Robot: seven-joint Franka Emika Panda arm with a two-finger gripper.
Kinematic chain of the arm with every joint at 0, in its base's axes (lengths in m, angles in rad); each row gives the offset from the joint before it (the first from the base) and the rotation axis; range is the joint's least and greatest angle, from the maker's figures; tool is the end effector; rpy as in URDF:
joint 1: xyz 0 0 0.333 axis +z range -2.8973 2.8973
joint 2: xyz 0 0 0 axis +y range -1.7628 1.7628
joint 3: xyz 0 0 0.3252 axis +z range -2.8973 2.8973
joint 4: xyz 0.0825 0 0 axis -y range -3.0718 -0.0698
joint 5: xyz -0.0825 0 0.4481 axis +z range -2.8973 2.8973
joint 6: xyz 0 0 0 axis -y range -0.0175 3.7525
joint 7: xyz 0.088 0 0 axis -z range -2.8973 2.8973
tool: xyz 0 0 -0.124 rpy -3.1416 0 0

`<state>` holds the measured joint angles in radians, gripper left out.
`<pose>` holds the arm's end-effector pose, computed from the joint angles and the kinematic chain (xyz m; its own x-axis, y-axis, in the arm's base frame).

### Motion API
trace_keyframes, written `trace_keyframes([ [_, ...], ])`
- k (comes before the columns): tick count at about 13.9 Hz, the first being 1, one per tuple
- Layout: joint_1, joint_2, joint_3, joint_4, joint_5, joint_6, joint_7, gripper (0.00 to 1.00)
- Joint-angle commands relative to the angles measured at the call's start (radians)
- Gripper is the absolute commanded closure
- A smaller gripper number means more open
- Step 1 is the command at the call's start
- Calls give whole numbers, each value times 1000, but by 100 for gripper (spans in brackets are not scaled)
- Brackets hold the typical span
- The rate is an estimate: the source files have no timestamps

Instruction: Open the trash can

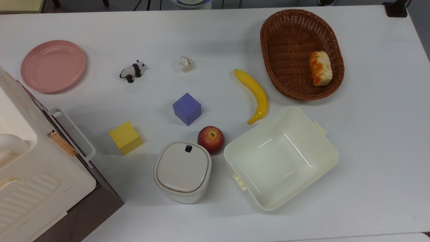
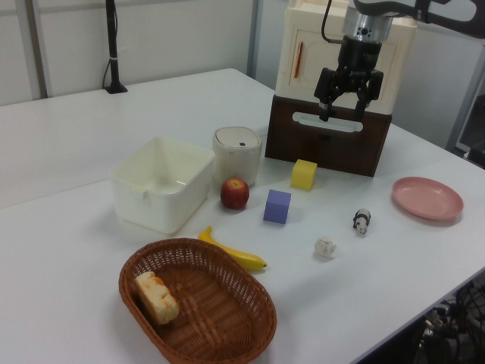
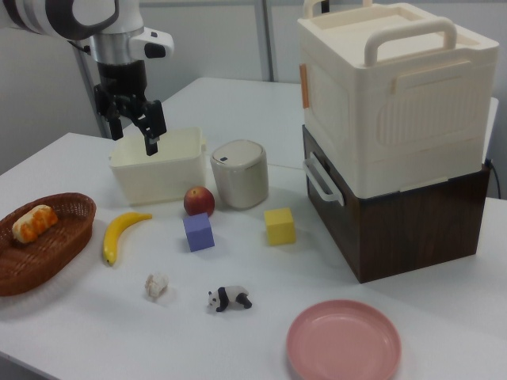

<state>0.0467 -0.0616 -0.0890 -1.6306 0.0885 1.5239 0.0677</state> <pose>0.5925 -0.0152 0.6185 0.9932 -0.1049 -0.0514 -0.1092 -0.9899 -0.0906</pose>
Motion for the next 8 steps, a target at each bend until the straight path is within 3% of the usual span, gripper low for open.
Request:
trace_keyframes([
  [1, 12, -3, -12, 12, -12, 12, -24, 0],
  [8, 16, 0, -12, 9, -10, 7, -28, 0],
])
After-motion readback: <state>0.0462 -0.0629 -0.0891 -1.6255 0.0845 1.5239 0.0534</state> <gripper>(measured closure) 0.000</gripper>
